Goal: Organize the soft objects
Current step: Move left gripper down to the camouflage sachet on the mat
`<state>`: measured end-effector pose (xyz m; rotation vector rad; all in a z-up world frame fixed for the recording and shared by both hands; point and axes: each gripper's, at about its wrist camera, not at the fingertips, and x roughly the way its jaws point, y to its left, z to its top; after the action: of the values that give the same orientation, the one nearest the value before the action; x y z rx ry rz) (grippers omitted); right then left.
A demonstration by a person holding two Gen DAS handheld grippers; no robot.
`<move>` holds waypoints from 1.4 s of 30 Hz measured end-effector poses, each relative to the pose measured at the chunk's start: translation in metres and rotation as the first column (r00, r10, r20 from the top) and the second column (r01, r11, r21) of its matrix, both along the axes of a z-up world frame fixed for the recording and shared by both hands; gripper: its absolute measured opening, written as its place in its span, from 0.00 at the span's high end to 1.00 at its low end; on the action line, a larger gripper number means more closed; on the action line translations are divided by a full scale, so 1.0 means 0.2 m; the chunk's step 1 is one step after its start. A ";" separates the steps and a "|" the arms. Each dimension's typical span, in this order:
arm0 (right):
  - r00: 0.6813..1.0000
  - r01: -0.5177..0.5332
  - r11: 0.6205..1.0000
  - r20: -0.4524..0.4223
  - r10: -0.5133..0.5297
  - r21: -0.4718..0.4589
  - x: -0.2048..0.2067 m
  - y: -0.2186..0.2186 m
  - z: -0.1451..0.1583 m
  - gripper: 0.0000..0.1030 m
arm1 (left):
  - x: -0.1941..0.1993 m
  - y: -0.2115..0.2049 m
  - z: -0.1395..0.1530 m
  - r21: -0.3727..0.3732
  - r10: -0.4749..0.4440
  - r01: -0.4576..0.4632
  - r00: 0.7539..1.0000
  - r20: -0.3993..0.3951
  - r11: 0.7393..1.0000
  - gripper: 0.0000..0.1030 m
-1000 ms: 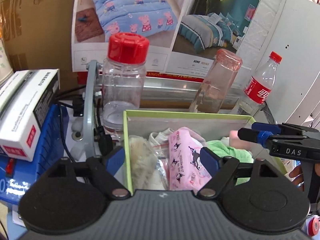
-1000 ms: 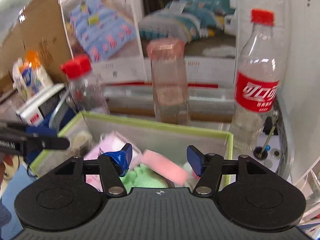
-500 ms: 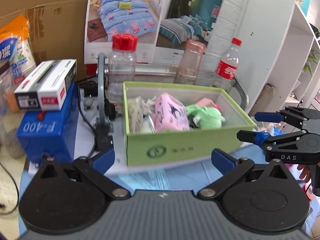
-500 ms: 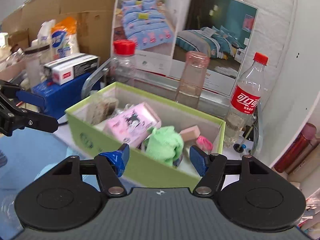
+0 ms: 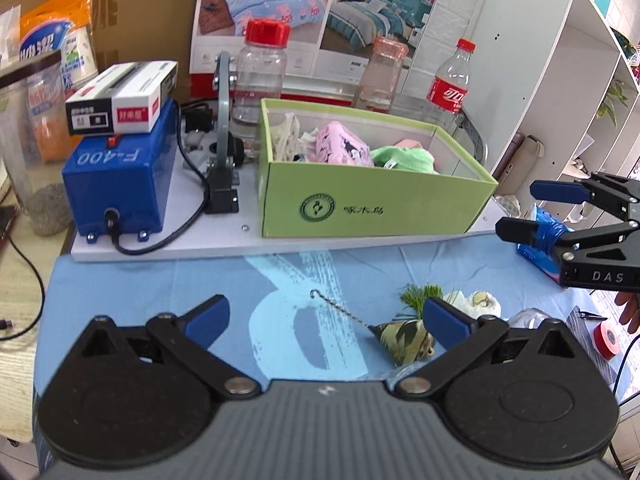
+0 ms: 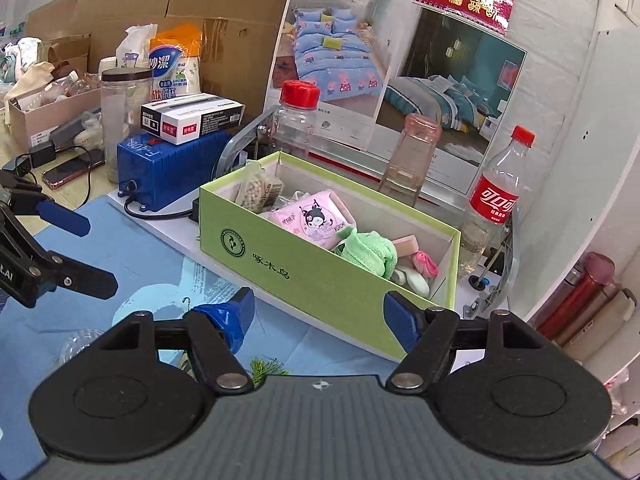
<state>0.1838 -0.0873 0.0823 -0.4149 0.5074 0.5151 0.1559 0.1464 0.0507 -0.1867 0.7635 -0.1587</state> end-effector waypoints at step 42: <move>0.957 0.116 0.993 -0.270 -0.103 0.032 0.32 -0.32 -0.21 0.40 | 0.59 -0.55 -0.23 0.175 -0.498 0.604 0.761 -0.416 0.777 0.00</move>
<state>0.2484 -0.1516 0.0395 -0.2699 0.7741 0.4777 0.2739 0.0362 0.0039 0.3285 1.1780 -0.5914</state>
